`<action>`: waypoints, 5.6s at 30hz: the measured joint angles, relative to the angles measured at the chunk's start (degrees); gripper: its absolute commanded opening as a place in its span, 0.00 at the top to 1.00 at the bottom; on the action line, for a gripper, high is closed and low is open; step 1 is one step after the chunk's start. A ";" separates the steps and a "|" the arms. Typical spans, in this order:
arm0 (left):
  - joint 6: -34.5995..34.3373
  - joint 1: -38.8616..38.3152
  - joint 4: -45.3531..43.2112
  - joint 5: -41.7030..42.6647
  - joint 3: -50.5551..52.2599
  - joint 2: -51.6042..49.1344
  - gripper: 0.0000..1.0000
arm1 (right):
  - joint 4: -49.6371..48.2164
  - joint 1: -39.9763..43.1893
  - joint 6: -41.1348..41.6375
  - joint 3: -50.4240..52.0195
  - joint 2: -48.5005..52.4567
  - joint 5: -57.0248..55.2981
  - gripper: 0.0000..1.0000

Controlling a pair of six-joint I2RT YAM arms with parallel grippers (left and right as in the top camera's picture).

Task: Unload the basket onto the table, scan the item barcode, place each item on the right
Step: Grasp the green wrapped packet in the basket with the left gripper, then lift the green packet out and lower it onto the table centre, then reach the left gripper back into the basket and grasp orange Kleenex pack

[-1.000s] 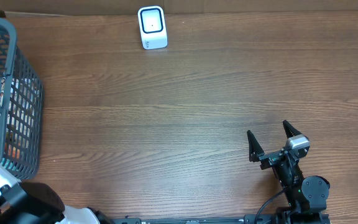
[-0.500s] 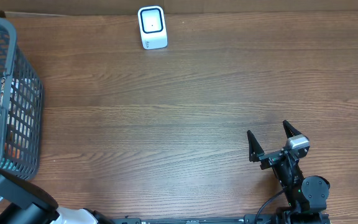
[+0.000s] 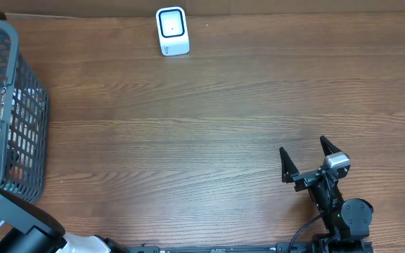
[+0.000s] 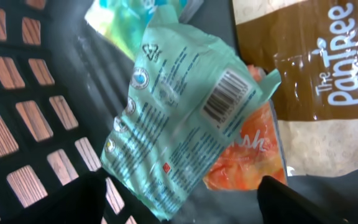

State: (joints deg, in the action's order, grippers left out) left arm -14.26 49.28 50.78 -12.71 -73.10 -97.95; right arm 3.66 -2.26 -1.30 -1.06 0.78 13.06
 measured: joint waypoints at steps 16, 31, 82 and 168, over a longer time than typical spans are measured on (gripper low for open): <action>4.74 0.00 -8.24 -0.02 3.98 0.00 0.34 | 0.00 0.00 0.02 0.00 0.00 0.02 0.00; 7.45 -0.07 -9.70 -1.33 3.78 -6.05 0.66 | 0.00 0.00 0.02 0.00 0.00 0.02 0.00; -1.95 -50.25 24.79 6.71 -32.15 21.35 0.96 | 0.00 0.00 0.00 0.00 0.00 0.02 0.00; -20.22 -39.78 30.10 -3.76 -40.09 14.99 0.33 | 0.00 0.02 0.04 0.00 0.00 0.02 0.00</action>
State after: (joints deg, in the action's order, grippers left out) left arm -34.48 9.50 80.88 -16.47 -113.19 -82.96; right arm 3.66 -2.24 -1.26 -1.06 0.78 13.08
